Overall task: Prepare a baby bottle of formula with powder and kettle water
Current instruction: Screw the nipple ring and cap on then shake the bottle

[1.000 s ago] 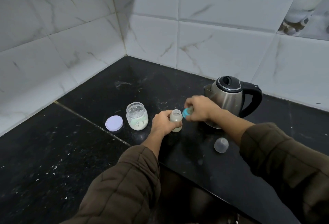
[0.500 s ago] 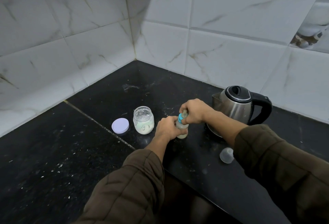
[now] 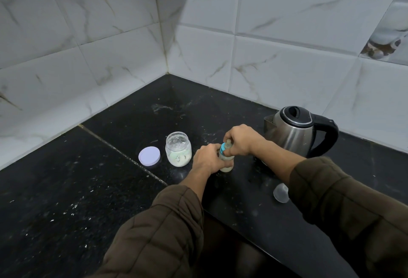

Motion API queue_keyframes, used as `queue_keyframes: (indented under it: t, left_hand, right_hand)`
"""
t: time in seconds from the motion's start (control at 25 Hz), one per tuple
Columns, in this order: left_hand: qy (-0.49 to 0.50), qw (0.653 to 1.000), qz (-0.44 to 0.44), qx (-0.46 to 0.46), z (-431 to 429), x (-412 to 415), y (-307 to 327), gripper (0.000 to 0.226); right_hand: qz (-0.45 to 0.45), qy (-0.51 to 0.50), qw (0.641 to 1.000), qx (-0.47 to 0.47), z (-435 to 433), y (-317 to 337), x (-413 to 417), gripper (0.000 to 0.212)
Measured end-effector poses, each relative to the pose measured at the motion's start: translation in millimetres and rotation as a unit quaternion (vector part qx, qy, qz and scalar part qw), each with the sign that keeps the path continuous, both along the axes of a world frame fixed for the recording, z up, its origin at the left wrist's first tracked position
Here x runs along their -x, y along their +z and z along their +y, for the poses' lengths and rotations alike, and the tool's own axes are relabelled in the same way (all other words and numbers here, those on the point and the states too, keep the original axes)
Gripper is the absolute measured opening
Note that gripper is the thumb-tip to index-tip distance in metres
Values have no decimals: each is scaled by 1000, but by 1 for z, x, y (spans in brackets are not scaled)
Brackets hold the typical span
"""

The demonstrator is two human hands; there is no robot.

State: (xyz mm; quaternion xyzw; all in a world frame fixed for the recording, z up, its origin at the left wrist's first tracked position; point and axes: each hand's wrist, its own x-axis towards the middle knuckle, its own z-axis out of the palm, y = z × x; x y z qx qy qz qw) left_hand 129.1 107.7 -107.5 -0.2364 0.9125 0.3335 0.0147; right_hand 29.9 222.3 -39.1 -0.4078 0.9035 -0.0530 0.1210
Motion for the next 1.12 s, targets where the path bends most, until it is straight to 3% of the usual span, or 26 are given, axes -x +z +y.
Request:
queue_keyframes:
  t: [0.16,0.4,0.48,0.64,0.8,1.0,1.12]
  left_hand:
    - [9,1000,4,0,0,0,-2,38]
    - [-3,1000,11,10,-2,1,-3,34]
    - [-2,1000,6,8,-3,1,-2,37]
    - [-2,1000,2,0,-4,2,2,41]
    - [1,1000,-6,-2,-3,1,3,39]
    - [7,1000,-5,15,-2,1,4,37]
    - [-1,1000,-15,6,-4,3,6,38]
  right_hand:
    - [21,-27,999,-9,-3,-2,-1,42]
    - [108,-51,991,-62,0,-5,-5,75]
    - [100,-51,992,-50,0,-2,-3,80]
    - [-34,17,997,-62,-6,9,7,71]
    - [1,9,997,-79,-5,5,3,39]
    - [82,-46,992,-89,-3,-2,1,69]
    - [13,8,997,-71,-4,1,4,63]
